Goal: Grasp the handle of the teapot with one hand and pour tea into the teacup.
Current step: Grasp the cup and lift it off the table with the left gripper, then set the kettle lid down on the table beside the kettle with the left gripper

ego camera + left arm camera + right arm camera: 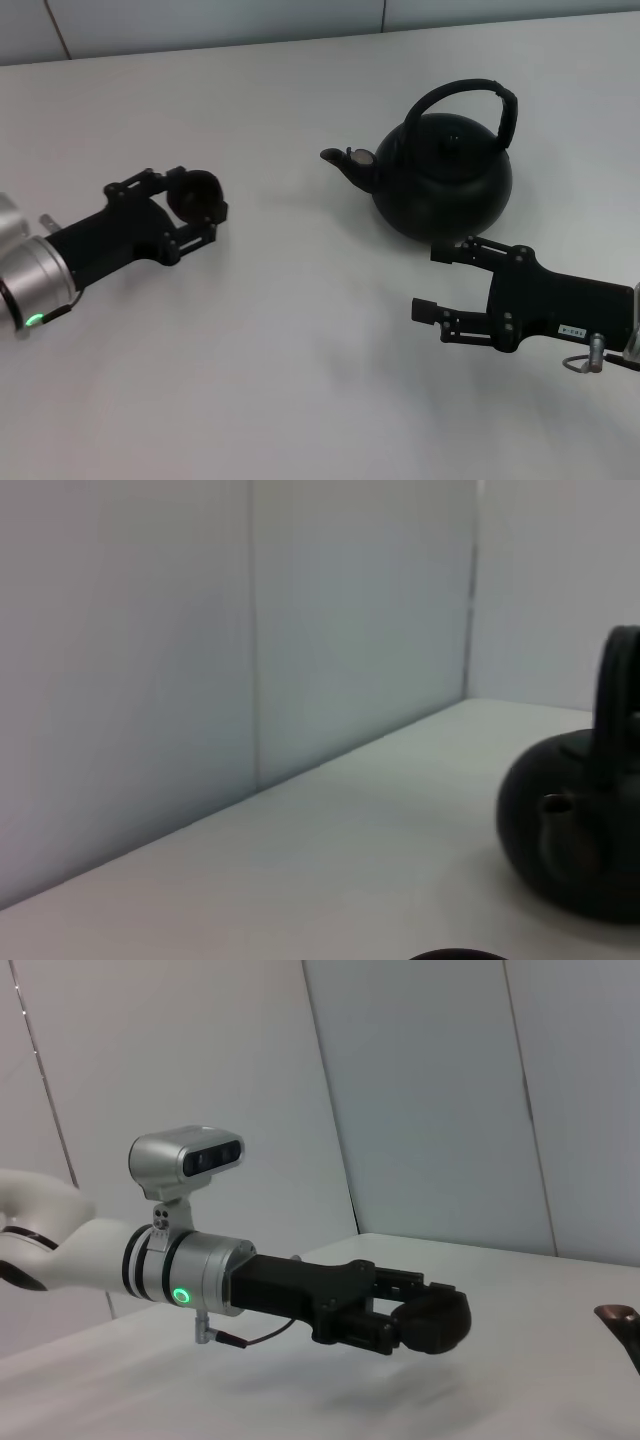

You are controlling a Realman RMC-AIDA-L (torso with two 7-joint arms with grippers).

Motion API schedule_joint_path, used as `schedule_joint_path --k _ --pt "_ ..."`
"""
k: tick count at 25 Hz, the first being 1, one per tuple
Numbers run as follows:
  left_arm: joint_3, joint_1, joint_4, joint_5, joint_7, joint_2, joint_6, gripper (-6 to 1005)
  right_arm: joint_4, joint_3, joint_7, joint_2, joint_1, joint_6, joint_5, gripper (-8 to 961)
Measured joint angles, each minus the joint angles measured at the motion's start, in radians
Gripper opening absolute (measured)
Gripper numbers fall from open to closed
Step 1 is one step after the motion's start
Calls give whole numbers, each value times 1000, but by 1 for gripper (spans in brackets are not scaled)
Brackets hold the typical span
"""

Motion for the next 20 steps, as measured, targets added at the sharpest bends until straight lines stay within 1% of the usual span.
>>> schedule_joint_path --k 4,8,14,20 --pt "26 -19 -14 0 0 -2 0 719 1 0 0 0 1 0 0 826" --pt "58 -51 -33 0 0 -5 -7 723 2 0 0 0 1 0 0 826" --pt "71 -77 -55 0 3 -6 -33 729 3 0 -2 0 2 0 0 825" --pt "72 -79 -62 0 7 -6 -51 736 4 0 -3 0 3 0 0 825"
